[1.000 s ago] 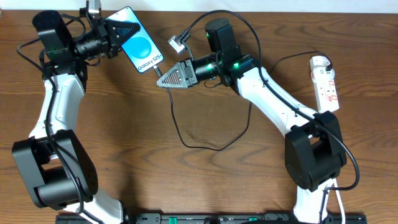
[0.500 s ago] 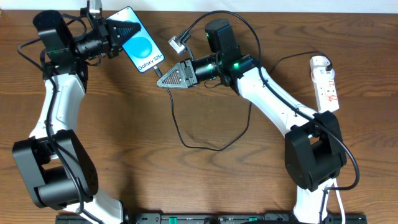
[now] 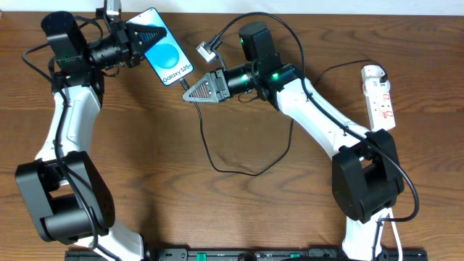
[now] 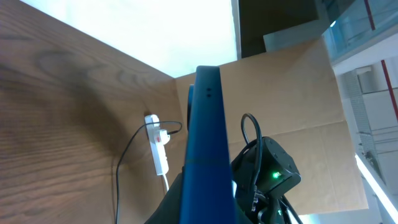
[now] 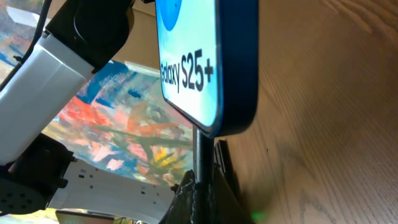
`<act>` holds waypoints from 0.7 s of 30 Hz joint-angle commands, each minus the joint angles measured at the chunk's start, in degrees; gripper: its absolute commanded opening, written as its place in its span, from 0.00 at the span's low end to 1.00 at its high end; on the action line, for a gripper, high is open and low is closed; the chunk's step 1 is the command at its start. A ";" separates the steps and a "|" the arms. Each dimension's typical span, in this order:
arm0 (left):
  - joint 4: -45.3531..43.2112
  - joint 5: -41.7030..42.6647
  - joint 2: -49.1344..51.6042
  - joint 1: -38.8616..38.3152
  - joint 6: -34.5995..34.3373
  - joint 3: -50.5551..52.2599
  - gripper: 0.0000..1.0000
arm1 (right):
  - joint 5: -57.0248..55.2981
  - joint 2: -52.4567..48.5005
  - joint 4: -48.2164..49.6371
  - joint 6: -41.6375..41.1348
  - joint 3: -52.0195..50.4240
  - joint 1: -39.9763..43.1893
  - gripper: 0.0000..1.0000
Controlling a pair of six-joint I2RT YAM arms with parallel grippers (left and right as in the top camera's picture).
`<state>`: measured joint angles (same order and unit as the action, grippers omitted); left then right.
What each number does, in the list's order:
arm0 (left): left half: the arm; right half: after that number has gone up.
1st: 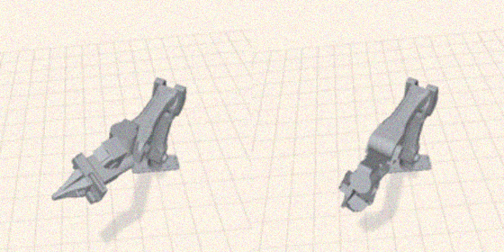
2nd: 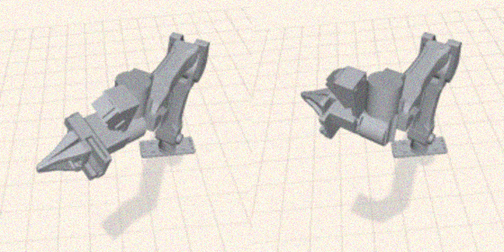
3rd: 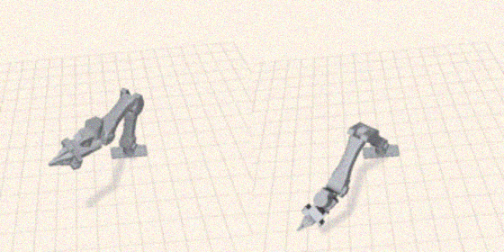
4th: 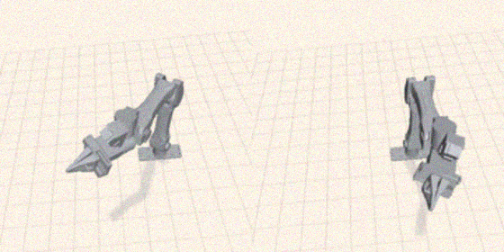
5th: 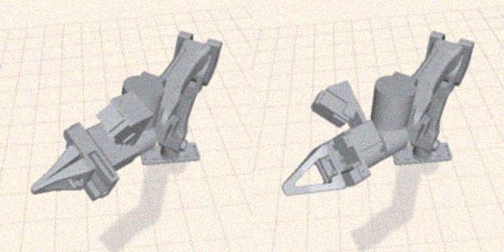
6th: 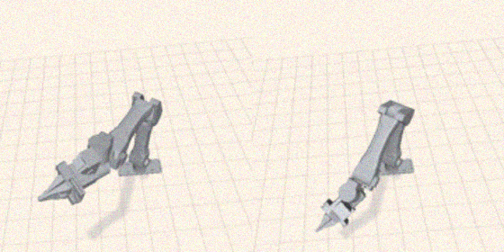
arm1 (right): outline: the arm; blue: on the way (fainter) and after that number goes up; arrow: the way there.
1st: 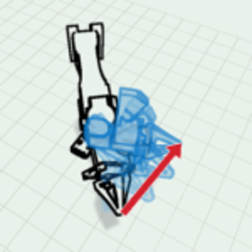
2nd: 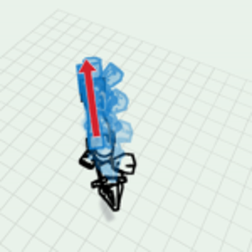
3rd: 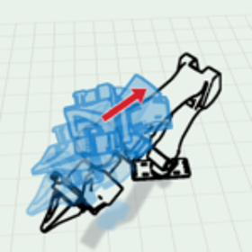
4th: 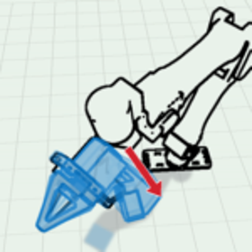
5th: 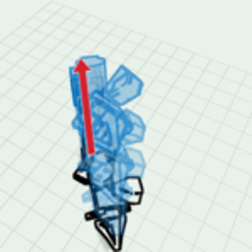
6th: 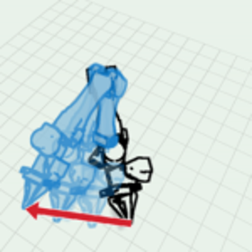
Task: Plug charger to phone and switch on socket
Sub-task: 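Push the plug upward into the phone's port with the right gripper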
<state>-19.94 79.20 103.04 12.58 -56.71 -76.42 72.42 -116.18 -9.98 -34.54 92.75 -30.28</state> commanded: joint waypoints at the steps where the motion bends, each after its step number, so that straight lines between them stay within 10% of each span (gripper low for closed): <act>1: -0.55 1.11 -0.81 0.04 2.10 -0.72 0.07 | 1.46 0.83 -1.38 -0.09 0.57 0.35 0.01; 21: -0.50 -0.35 -0.81 0.04 2.71 -0.72 0.07 | 3.41 0.83 -2.43 3.34 0.57 0.35 0.01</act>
<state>-19.94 78.67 103.04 12.58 -55.20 -76.42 74.02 -116.18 -12.43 -32.75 92.75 -30.28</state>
